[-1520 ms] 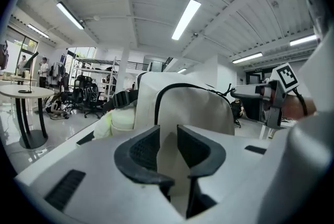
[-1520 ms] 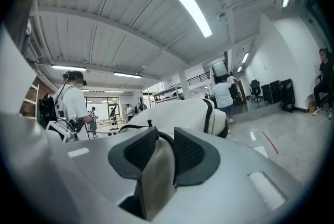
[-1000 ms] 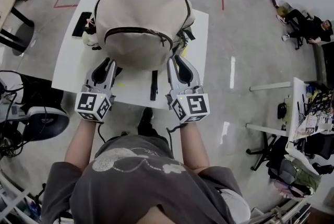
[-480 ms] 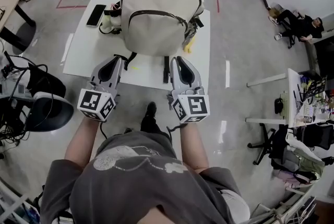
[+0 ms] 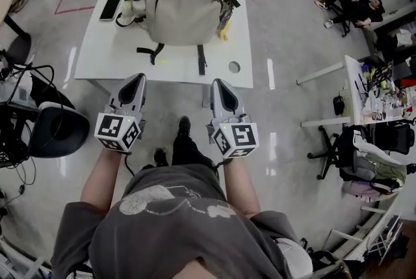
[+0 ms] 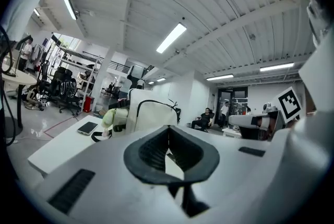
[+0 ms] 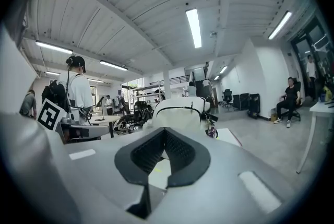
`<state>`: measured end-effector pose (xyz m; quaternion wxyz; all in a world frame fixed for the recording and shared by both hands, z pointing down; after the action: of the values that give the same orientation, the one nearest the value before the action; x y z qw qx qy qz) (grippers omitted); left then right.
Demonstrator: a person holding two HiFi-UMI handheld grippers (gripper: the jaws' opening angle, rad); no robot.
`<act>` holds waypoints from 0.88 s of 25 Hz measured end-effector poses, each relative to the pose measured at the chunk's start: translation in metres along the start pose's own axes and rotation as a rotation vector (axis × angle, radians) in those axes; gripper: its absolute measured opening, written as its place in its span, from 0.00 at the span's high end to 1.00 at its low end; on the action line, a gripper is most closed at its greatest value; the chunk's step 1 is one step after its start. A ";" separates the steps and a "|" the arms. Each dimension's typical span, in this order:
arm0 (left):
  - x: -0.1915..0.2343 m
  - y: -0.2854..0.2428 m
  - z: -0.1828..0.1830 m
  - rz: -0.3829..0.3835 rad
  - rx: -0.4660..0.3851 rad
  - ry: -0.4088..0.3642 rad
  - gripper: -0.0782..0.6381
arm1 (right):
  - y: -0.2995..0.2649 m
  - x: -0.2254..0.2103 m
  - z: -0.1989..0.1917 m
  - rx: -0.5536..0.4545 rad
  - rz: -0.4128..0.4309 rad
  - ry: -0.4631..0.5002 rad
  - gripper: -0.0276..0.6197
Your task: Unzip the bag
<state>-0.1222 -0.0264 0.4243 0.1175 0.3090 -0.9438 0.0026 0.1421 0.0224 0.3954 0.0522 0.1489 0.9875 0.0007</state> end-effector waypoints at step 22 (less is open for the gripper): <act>-0.105 0.041 -0.011 0.001 0.008 0.000 0.88 | 0.108 -0.032 0.007 -0.020 -0.044 -0.036 0.96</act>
<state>-0.0611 0.0688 0.4145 0.1164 0.3088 -0.9440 0.0066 0.2050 0.1156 0.3940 0.0714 0.1264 0.9894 0.0066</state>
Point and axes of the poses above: the fingertips, and each gripper's own axes: y backward along the fingers, x to its left, z out of its top, the point moved 8 cm from there along y, backward along the fingers, and after that the axes turned 8 degrees about -x, right-handed, at the moved point
